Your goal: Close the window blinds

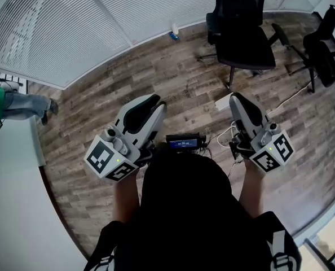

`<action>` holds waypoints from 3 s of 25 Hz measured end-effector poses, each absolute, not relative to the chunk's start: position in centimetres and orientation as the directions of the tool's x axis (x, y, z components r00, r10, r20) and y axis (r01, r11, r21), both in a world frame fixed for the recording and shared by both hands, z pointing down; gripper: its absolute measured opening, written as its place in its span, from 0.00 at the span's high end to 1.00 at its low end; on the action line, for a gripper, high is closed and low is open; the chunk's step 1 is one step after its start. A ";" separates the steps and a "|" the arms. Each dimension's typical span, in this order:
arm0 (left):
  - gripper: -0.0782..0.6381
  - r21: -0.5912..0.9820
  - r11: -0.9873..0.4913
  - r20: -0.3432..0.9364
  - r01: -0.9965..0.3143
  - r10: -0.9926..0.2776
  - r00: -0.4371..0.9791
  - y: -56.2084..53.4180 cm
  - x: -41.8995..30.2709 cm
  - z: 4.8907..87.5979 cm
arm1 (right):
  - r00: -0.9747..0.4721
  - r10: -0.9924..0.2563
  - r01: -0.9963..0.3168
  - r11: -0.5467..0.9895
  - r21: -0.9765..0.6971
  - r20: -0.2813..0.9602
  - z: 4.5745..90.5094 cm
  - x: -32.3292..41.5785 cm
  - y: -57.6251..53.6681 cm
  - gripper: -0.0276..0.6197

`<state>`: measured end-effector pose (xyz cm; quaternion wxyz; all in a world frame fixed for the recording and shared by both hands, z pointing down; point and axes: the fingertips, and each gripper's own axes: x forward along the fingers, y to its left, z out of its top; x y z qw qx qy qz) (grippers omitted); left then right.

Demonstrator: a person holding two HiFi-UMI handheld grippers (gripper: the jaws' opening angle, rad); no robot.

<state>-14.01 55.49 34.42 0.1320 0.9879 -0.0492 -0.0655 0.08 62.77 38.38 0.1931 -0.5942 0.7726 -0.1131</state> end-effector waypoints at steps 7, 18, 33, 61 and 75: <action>0.78 0.304 -0.948 -0.118 -0.092 -0.133 0.984 53.7 -14.6 35.8 | -0.235 -0.961 -0.872 0.275 -0.406 -0.146 39.7 -0.9 61.1 0.94; 0.78 0.398 -0.917 -0.238 -0.032 -0.137 0.962 39.9 -10.1 38.2 | -0.249 -0.967 -0.903 0.253 -0.346 -0.055 41.2 2.3 48.4 0.94; 0.78 0.437 -0.899 -0.287 0.026 -0.112 0.951 24.3 -9.9 37.6 | -0.238 -0.969 -0.960 0.225 -0.166 0.063 40.8 0.7 31.2 0.77; 0.67 0.515 -0.731 -0.154 -0.447 -0.592 0.791 -1.7 -2.6 36.3 | -0.507 -0.854 -0.778 0.511 -0.366 -0.116 38.9 18.5 3.7 0.77; 0.60 0.569 -0.600 -0.117 -0.562 -0.736 0.667 -16.8 -4.4 41.0 | -0.411 -0.911 -0.836 0.391 -0.385 -0.032 40.9 22.5 -3.8 0.77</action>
